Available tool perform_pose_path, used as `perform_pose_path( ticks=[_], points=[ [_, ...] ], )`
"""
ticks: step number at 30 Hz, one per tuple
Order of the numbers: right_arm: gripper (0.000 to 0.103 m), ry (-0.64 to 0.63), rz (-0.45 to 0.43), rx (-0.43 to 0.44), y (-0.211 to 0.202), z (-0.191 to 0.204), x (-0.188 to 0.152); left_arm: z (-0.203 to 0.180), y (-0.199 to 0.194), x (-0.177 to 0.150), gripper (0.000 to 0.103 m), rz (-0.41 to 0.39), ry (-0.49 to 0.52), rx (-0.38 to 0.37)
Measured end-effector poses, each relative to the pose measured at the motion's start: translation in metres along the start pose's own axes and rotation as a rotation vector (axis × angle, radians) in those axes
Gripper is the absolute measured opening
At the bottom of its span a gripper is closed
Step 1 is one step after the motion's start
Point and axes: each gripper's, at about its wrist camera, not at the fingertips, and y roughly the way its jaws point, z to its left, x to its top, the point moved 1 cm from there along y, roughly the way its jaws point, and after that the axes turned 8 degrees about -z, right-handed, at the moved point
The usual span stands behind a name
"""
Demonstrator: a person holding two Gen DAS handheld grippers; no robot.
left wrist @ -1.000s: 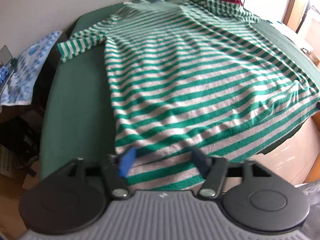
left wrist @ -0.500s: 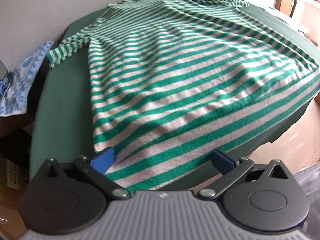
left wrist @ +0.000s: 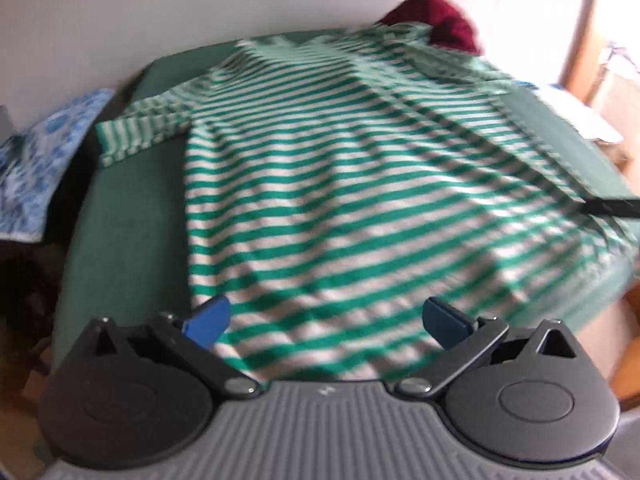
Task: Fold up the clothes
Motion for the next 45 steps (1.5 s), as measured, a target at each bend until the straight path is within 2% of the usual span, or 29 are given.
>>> perform_pose_path(
  ticks=[3,8,10,13,17,21,27,30,31,32,33,34,35,36,39,41,43,45],
  points=[
    [0.022,0.034,0.06,-0.042,0.01,-0.001,-0.006,0.002,0.02,0.008,0.102,0.044,-0.035,0.056],
    [0.023,0.024,0.075,-0.114,0.005,-0.001,-0.009,0.004,0.035,0.014,0.102,0.09,-0.037,0.136],
    [0.024,0.028,0.093,-0.147,0.004,0.005,-0.007,0.005,0.037,0.014,0.102,0.098,-0.028,0.143],
    [0.034,0.09,0.081,-0.154,0.007,0.014,0.001,0.005,0.042,0.013,0.102,0.109,-0.029,0.132],
    [0.039,0.09,0.096,-0.067,0.014,0.04,0.001,0.004,0.047,0.012,0.102,0.118,-0.037,0.112],
    [0.039,0.049,0.121,-0.085,0.016,0.042,-0.007,0.007,0.049,0.011,0.103,0.121,-0.061,0.097],
    [0.039,0.069,0.192,-0.125,0.017,0.021,0.008,0.009,0.054,0.015,0.103,0.136,-0.088,0.098],
    [0.04,0.13,0.162,-0.071,0.026,0.016,0.031,0.008,0.056,0.019,0.102,0.159,-0.095,0.107],
    [0.043,0.149,0.152,-0.053,0.029,0.015,0.039,0.007,0.056,0.022,0.102,0.166,-0.098,0.114],
    [0.054,0.143,0.147,-0.04,0.035,0.016,0.049,0.006,0.056,0.025,0.102,0.174,-0.101,0.121],
    [0.06,0.135,0.139,-0.022,0.041,0.016,0.059,0.005,0.057,0.027,0.102,0.181,-0.104,0.128],
    [0.071,0.128,0.122,0.004,0.046,0.014,0.069,0.001,0.055,0.036,0.102,0.183,-0.114,0.129],
    [0.073,0.12,0.105,0.03,0.052,0.013,0.079,-0.003,0.053,0.044,0.102,0.185,-0.125,0.13],
    [0.073,0.117,0.088,0.044,0.057,0.008,0.088,-0.006,0.052,0.053,0.102,0.186,-0.135,0.131],
    [0.079,0.115,0.047,0.065,0.077,-0.01,0.115,-0.028,0.045,0.099,0.102,0.116,-0.107,0.142],
    [0.079,0.118,0.038,0.066,0.096,-0.031,0.133,-0.043,0.044,0.131,0.102,0.064,-0.08,0.16],
    [0.079,0.122,0.015,0.109,0.115,-0.056,0.148,-0.057,0.052,0.159,0.102,0.02,-0.076,0.172],
    [0.079,0.115,0.012,0.027,0.139,-0.083,0.164,-0.07,0.066,0.183,0.102,0.0,-0.07,0.191]
  ],
)
